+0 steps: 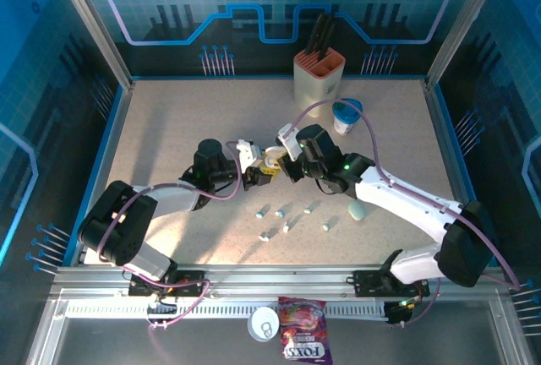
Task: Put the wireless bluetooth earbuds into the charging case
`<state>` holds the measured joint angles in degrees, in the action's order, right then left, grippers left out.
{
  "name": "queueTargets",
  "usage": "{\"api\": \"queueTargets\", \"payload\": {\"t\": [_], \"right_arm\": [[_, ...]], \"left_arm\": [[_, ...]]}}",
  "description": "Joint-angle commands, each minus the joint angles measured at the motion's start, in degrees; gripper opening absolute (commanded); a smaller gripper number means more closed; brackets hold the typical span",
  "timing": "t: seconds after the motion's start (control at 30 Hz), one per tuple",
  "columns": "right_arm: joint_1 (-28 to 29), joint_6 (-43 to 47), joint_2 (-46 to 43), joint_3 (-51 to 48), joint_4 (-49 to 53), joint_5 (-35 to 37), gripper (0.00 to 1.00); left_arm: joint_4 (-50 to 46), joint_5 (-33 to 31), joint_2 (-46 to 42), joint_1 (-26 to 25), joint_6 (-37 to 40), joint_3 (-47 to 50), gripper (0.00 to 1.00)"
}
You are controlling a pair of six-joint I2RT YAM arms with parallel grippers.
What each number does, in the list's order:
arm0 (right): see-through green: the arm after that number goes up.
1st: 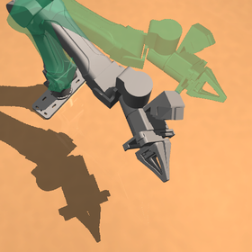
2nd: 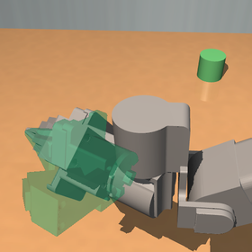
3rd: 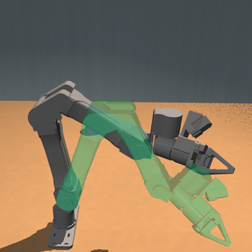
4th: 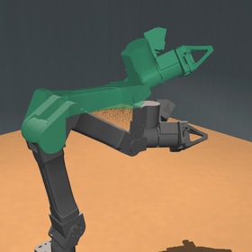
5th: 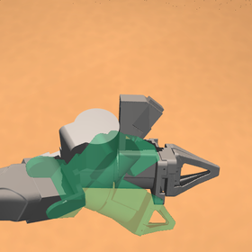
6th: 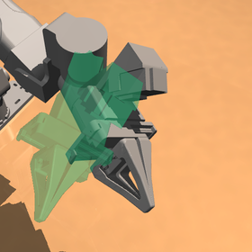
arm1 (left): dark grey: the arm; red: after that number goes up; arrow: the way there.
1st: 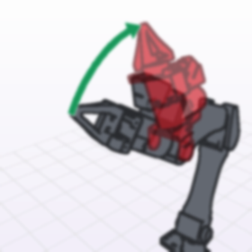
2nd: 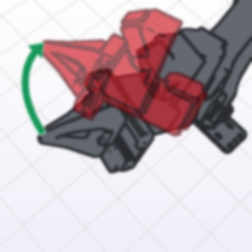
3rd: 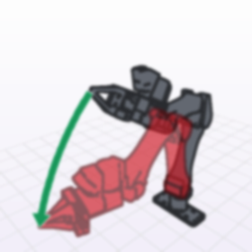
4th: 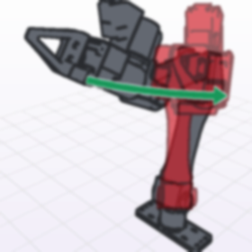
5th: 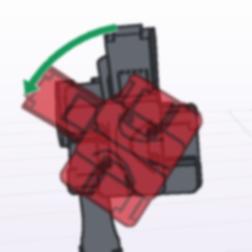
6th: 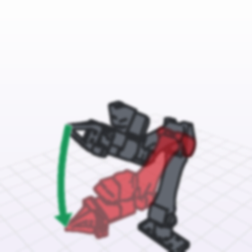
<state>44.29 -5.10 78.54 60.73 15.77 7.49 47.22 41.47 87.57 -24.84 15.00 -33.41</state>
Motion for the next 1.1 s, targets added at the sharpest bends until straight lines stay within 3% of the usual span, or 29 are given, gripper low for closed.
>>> {"api": "queueTargets", "payload": {"t": [0.0, 0.33, 0.57, 0.77, 0.87, 1.07], "right_arm": [[0.75, -0.14, 1.08, 0.35, -0.67, -0.16, 0.18], [0.21, -0.65, -1.07, 0.93, -0.48, -1.72, 0.3], [-4.17, -5.0, -7.02, -1.93, -4.07, -7.48, 0.58], [-8.64, -12.61, -8.86, -2.58, -5.53, -10.53, 0.61], [-11.02, -16.09, -5.71, 0.97, -0.79, -12.59, 0.59], [-12.21, -16.21, 2.1, 8.26, 10.21, -17.07, 0.64]], "left_arm": [[0.98, 1.84, 0.54, -0.47, -0.37, -0.21, 0.35], [1.03, 1.82, 0.73, -0.48, -0.71, -0.52, 0.35], [1.85, 1.76, 1.09, -0.39, -1.9, -0.61, 0.35], [2.5, 2.5, 0.86, -0.4, -1.34, -0.47, 0.35], [3.17, 3.71, 0.7, -0.44, -0.75, -0.1, 0.36], [5.51, 5.11, -0.01, -0.45, -1.64, 1.02, 0.35]]}}
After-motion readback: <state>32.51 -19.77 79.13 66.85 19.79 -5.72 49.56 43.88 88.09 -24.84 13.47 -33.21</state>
